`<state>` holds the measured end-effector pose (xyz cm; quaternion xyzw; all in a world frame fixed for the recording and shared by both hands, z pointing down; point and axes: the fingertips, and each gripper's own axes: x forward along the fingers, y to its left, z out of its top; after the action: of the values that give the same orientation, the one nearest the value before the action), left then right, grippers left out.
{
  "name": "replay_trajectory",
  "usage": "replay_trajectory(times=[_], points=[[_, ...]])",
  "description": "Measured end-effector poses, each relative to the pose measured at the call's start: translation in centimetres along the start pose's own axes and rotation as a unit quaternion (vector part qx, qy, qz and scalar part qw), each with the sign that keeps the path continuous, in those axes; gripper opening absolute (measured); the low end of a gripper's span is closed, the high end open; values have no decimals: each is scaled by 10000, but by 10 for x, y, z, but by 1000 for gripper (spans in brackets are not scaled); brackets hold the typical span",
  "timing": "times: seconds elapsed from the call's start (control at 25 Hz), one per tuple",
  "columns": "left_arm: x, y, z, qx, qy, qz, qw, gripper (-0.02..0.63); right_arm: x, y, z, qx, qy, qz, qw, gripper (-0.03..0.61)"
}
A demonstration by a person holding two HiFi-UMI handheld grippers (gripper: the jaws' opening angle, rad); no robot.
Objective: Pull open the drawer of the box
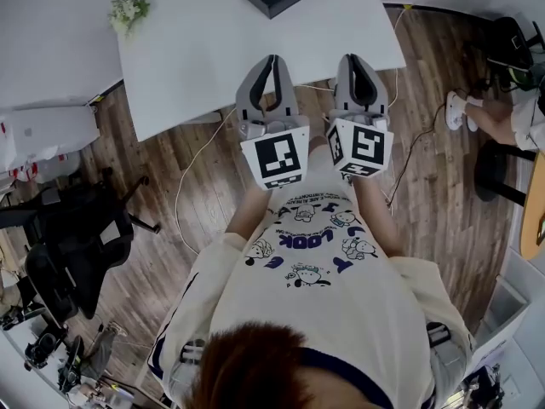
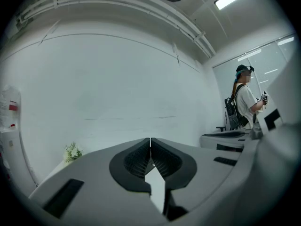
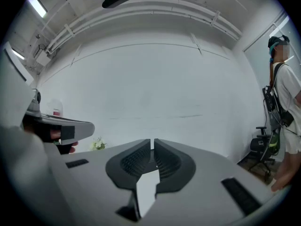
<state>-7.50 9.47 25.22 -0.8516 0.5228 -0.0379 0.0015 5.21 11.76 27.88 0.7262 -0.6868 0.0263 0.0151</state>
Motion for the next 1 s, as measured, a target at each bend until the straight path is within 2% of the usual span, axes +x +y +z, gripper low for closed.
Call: replay_trajectory(times=[0.44, 1.0], points=[[25, 12, -13, -97, 235, 78, 9996, 17, 27, -6, -11, 127, 253, -25, 9996, 41], [96, 25, -21, -167, 489, 409, 9978, 18, 106, -19, -27, 186, 600, 339, 9975, 41]])
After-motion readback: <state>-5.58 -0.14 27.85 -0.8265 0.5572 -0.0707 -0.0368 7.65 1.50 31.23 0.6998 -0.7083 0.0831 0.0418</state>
